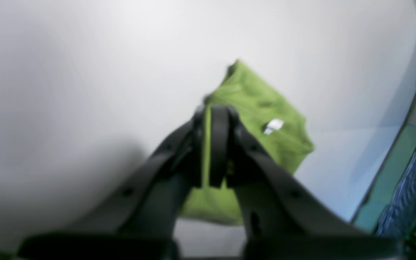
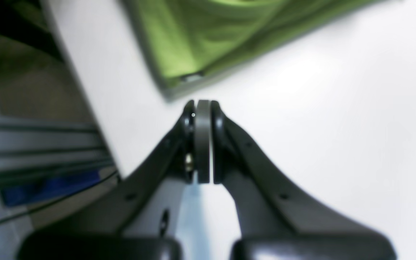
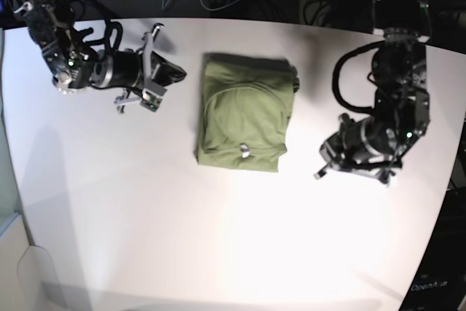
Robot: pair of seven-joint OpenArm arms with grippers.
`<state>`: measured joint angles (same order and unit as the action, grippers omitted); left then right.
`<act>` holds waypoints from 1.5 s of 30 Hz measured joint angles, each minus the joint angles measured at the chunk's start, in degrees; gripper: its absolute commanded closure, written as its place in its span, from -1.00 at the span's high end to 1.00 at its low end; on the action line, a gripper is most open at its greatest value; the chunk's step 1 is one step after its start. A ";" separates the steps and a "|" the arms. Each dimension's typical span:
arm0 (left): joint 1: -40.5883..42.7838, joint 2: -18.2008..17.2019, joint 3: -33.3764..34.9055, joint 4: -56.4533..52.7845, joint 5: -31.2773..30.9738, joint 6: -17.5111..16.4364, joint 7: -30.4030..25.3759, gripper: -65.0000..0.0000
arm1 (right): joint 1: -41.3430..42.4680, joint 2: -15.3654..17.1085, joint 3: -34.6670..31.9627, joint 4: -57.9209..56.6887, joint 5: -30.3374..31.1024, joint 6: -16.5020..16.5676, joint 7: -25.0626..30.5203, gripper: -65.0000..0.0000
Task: Fold the T-shirt properly
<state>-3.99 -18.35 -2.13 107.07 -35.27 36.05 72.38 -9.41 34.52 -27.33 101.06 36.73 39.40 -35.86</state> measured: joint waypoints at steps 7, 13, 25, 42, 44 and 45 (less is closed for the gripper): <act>14.21 -7.43 -4.39 9.31 -0.09 -2.23 3.10 -0.93 | -14.53 0.57 14.16 4.66 -0.04 0.33 -0.57 -1.00; 26.84 -8.04 -5.11 9.92 -0.66 -8.55 2.03 -0.93 | -25.24 0.50 22.91 4.79 -0.28 0.09 -0.57 -1.00; 46.71 -7.78 2.99 6.78 3.45 -8.68 -22.25 -0.93 | -38.40 -1.99 31.71 -4.94 -0.85 0.33 10.25 -1.00; 24.46 6.88 37.31 -73.20 11.37 -11.82 -69.26 -0.93 | -6.64 -20.83 32.17 -91.30 -31.30 -4.28 50.97 -1.00; 20.37 10.73 37.51 -84.98 11.78 -18.16 -75.71 -0.93 | -1.81 -21.77 31.76 -101.53 -34.34 -12.48 61.31 -1.00; 17.42 12.98 37.44 -92.11 11.52 -21.14 -77.26 -0.93 | -0.68 -22.25 31.12 -101.24 -37.03 -17.14 62.88 -1.00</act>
<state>13.43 -5.37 35.31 14.96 -23.75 14.92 -4.89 -10.09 12.27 3.79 -0.19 -0.30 22.26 27.03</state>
